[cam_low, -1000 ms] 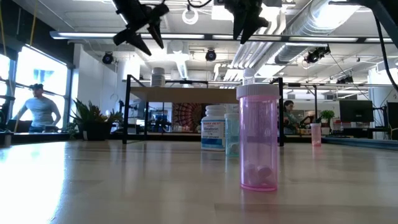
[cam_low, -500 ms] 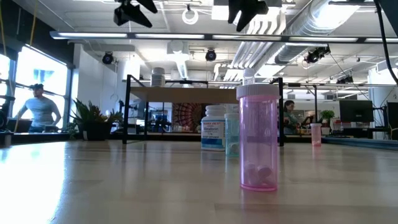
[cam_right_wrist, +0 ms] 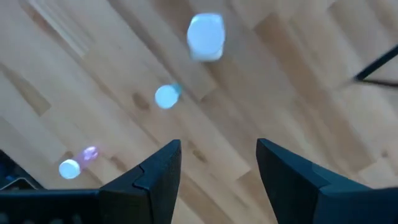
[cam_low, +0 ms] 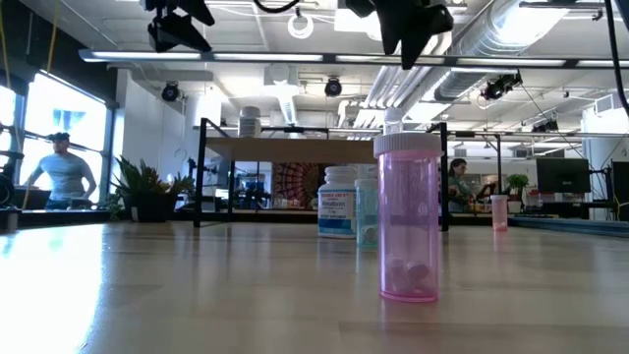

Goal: Pick and place medicine bottles onto shelf by color
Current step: Put the top blue pill bottle on the shelf

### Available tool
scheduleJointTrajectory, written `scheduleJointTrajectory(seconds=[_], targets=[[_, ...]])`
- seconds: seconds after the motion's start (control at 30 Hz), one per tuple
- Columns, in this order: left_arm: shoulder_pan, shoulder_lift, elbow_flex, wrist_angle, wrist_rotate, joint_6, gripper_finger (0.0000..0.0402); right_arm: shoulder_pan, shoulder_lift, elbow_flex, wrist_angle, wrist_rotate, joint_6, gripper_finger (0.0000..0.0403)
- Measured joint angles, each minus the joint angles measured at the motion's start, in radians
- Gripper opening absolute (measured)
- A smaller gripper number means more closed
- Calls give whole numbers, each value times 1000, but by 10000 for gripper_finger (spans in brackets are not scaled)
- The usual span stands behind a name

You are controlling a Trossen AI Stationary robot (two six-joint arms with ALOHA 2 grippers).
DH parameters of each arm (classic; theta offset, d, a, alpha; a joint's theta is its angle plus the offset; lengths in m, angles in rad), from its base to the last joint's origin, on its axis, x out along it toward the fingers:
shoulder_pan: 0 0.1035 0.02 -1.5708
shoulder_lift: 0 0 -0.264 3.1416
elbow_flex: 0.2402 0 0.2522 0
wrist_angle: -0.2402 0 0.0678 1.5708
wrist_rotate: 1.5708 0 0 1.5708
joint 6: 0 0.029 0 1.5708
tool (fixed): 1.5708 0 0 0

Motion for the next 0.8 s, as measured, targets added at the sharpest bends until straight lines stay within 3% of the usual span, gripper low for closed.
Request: scheduleJointTrajectory(seconds=[0.5,0.8], targets=[[-58,-13,-20,28,-3,41,229,98,1,-243,321,16,215,204],[-58,-13,-20,27,-4,31,229,106,1,-421,554,16,218,204]])
